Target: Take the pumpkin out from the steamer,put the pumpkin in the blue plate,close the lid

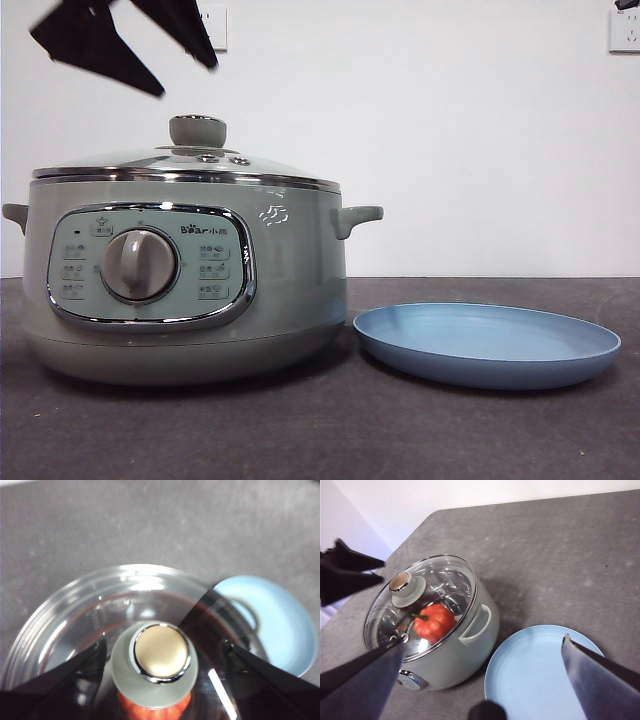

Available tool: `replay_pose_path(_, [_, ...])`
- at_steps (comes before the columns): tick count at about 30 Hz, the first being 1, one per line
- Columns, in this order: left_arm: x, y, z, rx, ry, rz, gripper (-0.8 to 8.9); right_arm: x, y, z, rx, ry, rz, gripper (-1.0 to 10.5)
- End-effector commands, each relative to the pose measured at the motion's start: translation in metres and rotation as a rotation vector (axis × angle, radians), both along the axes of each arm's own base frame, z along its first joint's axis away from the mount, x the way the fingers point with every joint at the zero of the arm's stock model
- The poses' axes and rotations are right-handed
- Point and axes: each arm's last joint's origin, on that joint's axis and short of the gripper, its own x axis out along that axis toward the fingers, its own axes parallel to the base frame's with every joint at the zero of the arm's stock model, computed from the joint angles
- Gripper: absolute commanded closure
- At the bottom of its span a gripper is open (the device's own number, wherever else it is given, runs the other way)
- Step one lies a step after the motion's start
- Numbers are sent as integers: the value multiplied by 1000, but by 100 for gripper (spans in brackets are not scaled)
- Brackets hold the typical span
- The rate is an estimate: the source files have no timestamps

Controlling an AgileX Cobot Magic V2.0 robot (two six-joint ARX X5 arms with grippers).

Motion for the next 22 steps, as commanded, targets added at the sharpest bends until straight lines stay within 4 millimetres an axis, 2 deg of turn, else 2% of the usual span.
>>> replay_pose_path(1, [7,-7,-9,51,5,-11,436,0,0,1,0,-4,1,414])
replay_pose_path(8, [16,-19,-27,87,56,-49,436,0,0,1,-1,-1,1,415])
replay_pose_path(13, [17,-20,-28,91,53,-43,458,-1,0,-1,-3,13,1,415])
replay_pose_path(15, [18,-19,-28,103,48,-27,572,-1,0,-1,-3,17,1,415])
replay_pose_path(18, [18,-19,-28,125,39,-32,798,-1,0,-1,-3,18,1,415])
replay_pose_path(19, [18,-19,-28,128,35,-33,833,-1,0,-1,-3,18,1,415])
replay_pose_path(22, [18,-19,-28,129,30,-29,822,-1,0,-1,-3,17,1,414])
